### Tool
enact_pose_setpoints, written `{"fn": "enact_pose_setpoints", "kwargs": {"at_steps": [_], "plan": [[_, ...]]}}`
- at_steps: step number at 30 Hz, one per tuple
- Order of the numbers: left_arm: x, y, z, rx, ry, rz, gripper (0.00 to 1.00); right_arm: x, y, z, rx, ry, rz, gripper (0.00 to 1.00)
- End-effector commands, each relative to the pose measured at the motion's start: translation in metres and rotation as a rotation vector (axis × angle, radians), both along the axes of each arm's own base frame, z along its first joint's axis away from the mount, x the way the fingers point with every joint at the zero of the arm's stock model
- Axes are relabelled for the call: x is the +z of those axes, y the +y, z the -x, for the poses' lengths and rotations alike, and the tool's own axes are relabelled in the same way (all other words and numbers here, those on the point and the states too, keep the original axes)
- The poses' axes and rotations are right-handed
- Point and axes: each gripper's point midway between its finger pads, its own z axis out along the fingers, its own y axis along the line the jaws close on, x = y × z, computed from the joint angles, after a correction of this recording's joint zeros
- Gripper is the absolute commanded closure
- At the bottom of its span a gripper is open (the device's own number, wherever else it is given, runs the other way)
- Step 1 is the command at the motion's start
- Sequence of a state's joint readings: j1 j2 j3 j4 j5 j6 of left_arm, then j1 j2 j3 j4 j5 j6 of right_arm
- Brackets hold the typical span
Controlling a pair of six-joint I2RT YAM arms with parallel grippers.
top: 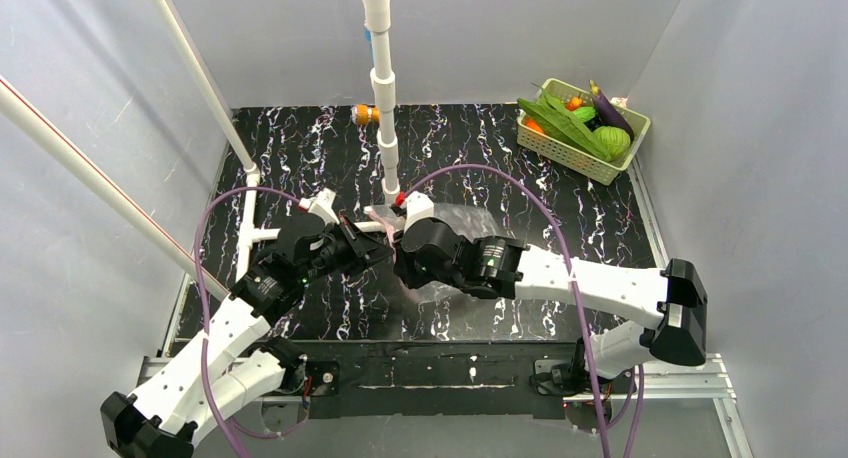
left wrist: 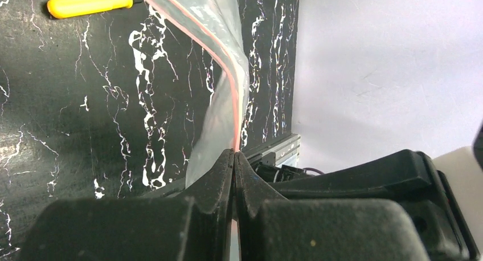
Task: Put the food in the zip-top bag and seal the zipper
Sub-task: Open the zipper of the food storage bag at the center of the board.
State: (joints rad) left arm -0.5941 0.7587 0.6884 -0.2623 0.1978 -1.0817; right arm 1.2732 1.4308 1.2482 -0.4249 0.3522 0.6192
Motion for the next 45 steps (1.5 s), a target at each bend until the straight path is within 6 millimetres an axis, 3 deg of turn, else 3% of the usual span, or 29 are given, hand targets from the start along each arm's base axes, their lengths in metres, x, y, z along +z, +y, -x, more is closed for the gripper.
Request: {"fn": "enact_pose_setpoints", "kwargs": {"at_steps": [1, 11, 16, 21, 27, 32, 45], "plan": [[0.005, 0.003, 0.005, -0.012, -0.017, -0.010, 1.00, 0.018, -0.004, 0.002, 0.007, -0.031, -0.089, 0.99], [0.004, 0.005, 0.009, -0.021, -0.012, -0.023, 0.99, 0.030, -0.004, 0.007, 0.067, -0.031, -0.208, 0.99], [0.004, 0.011, 0.016, -0.013, -0.012, -0.027, 0.57, 0.026, -0.007, 0.005, 0.070, 0.008, -0.223, 0.99], [0.006, 0.024, 0.022, 0.031, -0.043, -0.022, 0.37, 0.028, -0.011, 0.002, 0.063, 0.069, -0.286, 0.99], [0.001, 0.026, 0.022, 0.060, -0.043, 0.010, 0.39, 0.036, -0.015, 0.001, 0.070, 0.105, -0.349, 0.99], [0.000, 0.015, 0.018, 0.026, -0.031, 0.030, 0.44, 0.043, -0.014, 0.002, 0.079, 0.108, -0.371, 0.99], [0.000, 0.007, 0.010, 0.018, -0.035, 0.043, 0.42, 0.047, -0.011, 0.005, 0.099, 0.119, -0.390, 0.99]]}}
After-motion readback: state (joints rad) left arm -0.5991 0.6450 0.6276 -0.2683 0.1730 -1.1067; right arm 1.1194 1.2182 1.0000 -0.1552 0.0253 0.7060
